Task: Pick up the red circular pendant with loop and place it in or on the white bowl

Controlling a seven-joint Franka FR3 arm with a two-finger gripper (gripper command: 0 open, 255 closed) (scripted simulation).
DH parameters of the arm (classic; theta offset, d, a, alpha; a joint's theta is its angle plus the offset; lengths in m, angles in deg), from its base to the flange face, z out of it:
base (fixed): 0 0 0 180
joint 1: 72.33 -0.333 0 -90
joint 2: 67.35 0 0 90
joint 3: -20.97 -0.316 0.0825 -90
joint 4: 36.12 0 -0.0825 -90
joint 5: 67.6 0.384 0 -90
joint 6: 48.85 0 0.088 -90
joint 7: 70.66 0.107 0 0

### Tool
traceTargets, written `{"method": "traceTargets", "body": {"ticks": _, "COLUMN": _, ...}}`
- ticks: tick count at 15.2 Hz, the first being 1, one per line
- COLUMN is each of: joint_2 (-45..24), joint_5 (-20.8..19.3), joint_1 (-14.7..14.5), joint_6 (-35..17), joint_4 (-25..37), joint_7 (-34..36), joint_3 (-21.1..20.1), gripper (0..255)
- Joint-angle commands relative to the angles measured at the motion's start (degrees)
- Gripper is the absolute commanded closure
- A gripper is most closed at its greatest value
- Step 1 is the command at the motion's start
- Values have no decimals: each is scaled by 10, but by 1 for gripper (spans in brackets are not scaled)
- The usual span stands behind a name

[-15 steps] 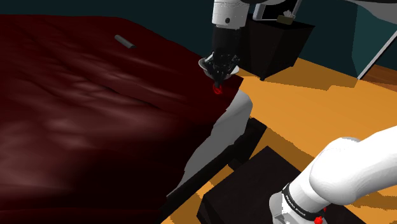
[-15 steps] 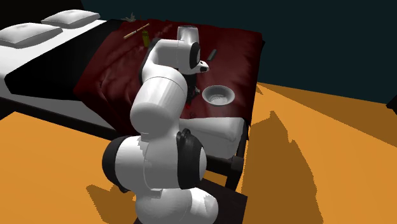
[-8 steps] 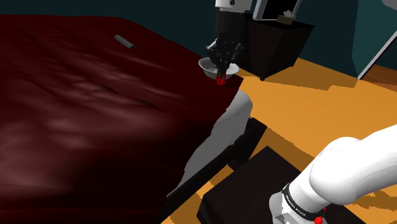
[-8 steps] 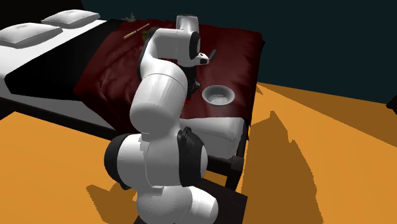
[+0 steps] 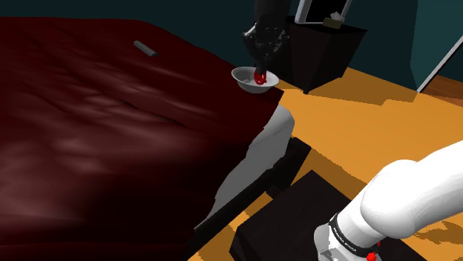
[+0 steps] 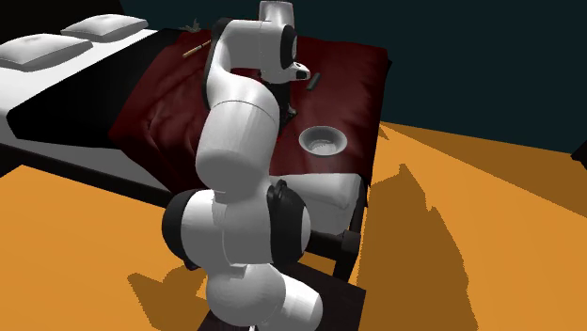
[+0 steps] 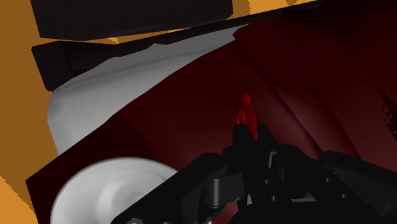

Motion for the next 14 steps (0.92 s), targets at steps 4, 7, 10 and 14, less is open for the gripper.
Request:
{"method": "traceTargets", "body": {"ticks": 4, "joint_2": -18, "joint_5": -3, "joint_1": 1, "joint_6": 40, "joint_4": 57, "joint_7": 5, "joint_3": -1, "gripper": 255}}
{"method": "traceTargets", "body": {"ticks": 7, "joint_2": -46, "joint_5": -16, "joint_1": 10, "joint_6": 51, "joint_4": 94, "joint_7": -14, "joint_3": 10, "gripper": 255}}
{"method": "traceTargets", "body": {"ticks": 10, "joint_2": -89, "joint_5": -32, "joint_1": 22, "joint_6": 61, "joint_4": 144, "joint_7": -44, "joint_3": 25, "gripper": 255}}
{"method": "traceTargets", "body": {"ticks": 14, "joint_2": -155, "joint_5": -53, "joint_1": 39, "joint_6": 81, "joint_4": 227, "joint_7": -81, "joint_3": 43, "gripper": 255}}
